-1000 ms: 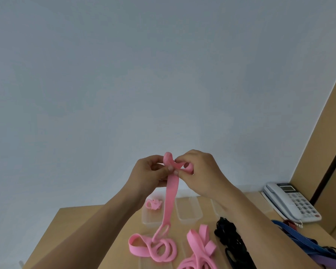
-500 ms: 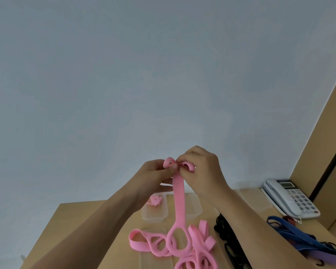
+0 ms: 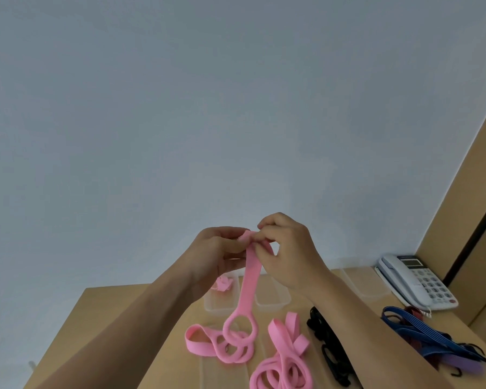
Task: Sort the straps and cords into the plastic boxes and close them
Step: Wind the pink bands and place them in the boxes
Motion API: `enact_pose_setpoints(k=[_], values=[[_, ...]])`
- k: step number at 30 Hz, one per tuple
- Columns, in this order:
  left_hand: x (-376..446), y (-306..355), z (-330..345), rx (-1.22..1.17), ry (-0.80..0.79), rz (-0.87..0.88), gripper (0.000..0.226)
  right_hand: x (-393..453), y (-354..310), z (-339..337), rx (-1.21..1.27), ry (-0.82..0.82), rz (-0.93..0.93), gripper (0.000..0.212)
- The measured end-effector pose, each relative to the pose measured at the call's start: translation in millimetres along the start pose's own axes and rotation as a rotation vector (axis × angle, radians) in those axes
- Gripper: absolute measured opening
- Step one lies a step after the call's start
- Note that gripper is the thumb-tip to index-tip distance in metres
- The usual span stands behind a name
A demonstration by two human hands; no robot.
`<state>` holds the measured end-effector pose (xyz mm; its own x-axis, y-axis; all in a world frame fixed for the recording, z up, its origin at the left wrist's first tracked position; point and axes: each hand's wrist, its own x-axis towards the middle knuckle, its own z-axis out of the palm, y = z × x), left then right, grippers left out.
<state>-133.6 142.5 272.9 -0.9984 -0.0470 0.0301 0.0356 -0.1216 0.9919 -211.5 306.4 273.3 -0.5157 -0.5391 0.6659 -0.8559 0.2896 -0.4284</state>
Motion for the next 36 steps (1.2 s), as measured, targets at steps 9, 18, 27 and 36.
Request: enact_pose_setpoints(k=[9,18,27,36], values=[[-0.4,1.7,0.2,0.037,0.179,-0.02,0.056,7.7,-1.5,-5.7,0.071,-0.119,0.195,0.026],[-0.4,-0.1,-0.4,-0.112,0.173,-0.067,0.042,7.9,-6.9,-7.2,0.107,0.001,0.176,0.012],[5.1,0.3,4.1,-0.119,0.158,-0.152,0.041,2.7,-0.5,0.0,-0.034,0.1,0.036,0.01],[6.2,-2.3,7.3,-0.219,0.146,-0.097,0.038,0.7,4.5,-1.5,-0.161,-0.049,-0.027,0.011]])
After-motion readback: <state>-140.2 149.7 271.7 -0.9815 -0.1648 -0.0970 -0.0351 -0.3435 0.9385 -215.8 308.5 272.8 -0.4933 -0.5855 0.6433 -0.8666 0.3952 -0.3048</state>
